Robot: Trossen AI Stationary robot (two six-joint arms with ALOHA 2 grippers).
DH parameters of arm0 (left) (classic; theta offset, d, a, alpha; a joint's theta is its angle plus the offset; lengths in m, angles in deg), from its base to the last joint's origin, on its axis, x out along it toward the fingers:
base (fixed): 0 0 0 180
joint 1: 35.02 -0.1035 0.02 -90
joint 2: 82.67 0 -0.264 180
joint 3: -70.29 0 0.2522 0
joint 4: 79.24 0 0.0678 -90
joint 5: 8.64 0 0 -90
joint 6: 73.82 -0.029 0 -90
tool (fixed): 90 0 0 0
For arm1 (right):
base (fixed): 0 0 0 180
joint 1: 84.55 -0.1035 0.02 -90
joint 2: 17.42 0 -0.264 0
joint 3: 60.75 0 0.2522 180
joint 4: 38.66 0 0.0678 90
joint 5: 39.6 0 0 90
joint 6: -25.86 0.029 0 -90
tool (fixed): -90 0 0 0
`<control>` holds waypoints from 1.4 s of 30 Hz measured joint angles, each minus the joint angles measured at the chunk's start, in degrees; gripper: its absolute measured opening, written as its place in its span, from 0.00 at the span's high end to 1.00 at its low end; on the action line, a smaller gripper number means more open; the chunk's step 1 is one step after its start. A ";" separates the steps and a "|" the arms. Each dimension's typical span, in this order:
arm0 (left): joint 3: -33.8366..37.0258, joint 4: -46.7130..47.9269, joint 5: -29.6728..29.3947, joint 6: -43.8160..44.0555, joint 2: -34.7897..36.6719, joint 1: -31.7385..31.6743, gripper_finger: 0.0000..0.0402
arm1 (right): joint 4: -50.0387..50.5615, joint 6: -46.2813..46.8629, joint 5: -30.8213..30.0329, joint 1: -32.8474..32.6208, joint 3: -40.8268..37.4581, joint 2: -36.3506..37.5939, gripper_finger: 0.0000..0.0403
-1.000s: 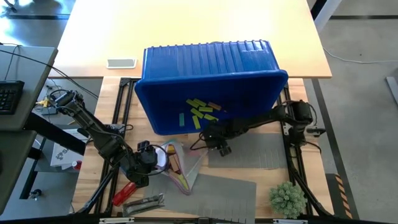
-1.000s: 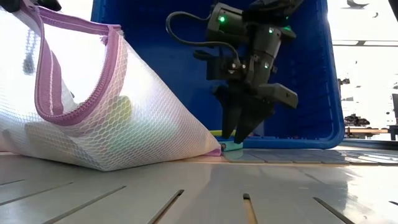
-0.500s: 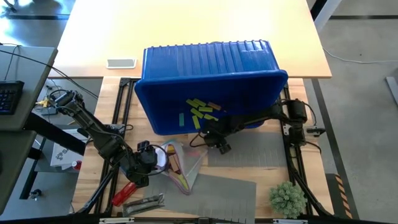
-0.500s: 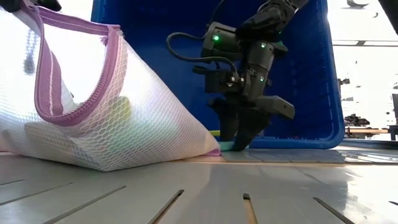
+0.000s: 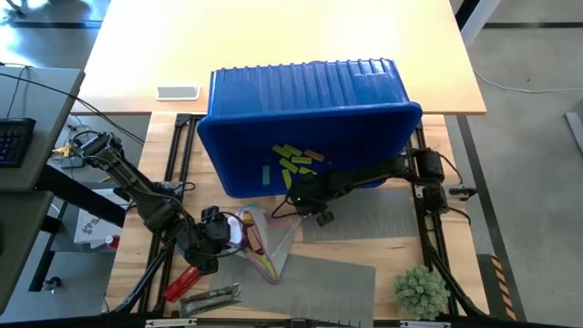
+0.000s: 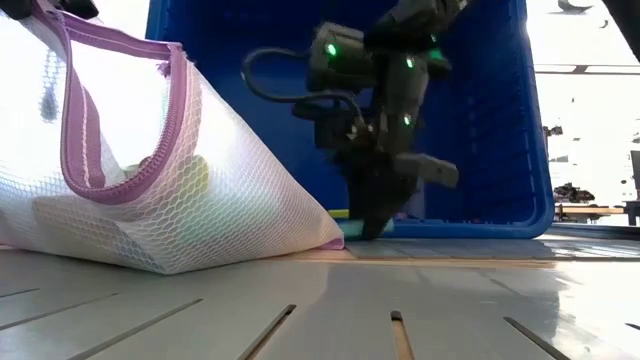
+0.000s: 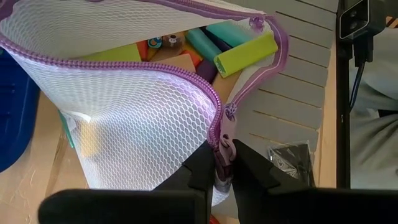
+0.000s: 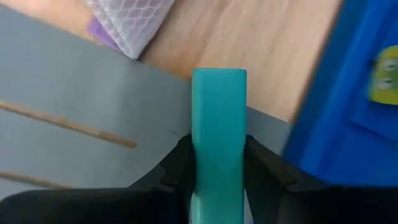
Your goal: Sort blocks
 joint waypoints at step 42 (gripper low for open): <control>0.02 -0.65 -0.01 0.00 0.02 -0.02 0.94 | -69.39 38.33 -20.62 -18.38 7.90 -9.28 0.66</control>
